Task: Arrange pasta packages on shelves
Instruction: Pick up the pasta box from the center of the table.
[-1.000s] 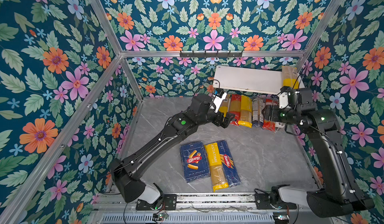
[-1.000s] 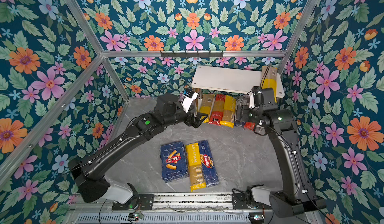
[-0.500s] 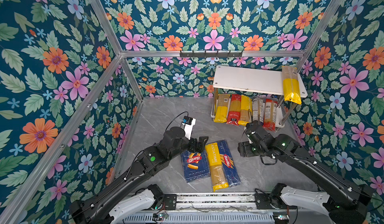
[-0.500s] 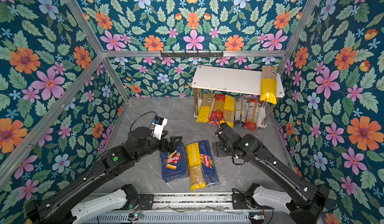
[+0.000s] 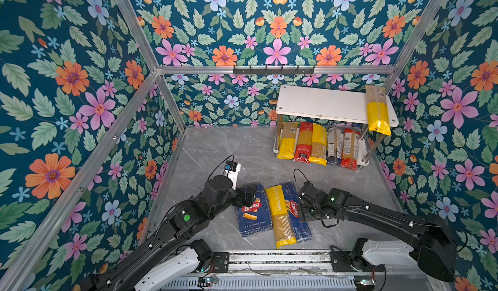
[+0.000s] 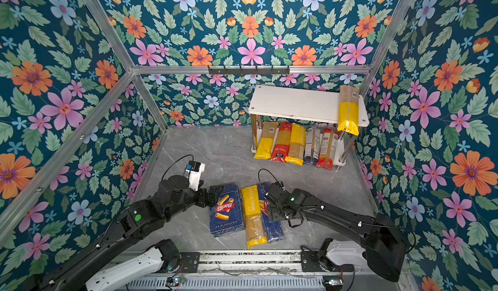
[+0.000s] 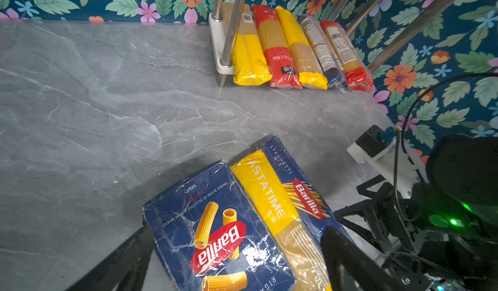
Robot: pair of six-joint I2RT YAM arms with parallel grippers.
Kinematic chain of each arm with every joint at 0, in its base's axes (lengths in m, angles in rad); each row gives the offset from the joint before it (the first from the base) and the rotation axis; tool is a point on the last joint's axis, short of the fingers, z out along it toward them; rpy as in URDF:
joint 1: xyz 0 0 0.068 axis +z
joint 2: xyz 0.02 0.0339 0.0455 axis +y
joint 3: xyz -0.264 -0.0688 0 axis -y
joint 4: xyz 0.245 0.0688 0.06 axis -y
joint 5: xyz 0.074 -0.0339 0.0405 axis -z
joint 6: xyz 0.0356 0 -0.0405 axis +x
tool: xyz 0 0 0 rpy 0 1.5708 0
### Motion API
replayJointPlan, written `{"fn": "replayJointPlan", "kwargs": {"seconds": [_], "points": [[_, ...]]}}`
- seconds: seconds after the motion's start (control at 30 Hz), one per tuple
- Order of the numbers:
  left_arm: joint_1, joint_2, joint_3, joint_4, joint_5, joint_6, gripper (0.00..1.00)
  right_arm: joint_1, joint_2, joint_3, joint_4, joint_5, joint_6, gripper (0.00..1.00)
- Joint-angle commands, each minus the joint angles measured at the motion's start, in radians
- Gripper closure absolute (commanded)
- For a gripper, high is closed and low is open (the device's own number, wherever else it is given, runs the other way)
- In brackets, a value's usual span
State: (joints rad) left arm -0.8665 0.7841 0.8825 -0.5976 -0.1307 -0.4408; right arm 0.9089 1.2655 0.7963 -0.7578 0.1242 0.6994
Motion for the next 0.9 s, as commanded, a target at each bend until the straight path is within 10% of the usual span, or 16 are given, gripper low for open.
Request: {"fn": "replayJointPlan", "kwargs": {"seconds": [0.0,0.87], "points": [[0.000,0.028,-0.014,0.019,-0.017,0.016,0.00,0.003,0.024,-0.037,0.094,-0.059,0.026,0.11],[0.000,0.073,-0.087,0.116,-0.033,-0.016,0.00,0.103,0.079,-0.132,0.189,-0.087,0.117,0.13]]}}
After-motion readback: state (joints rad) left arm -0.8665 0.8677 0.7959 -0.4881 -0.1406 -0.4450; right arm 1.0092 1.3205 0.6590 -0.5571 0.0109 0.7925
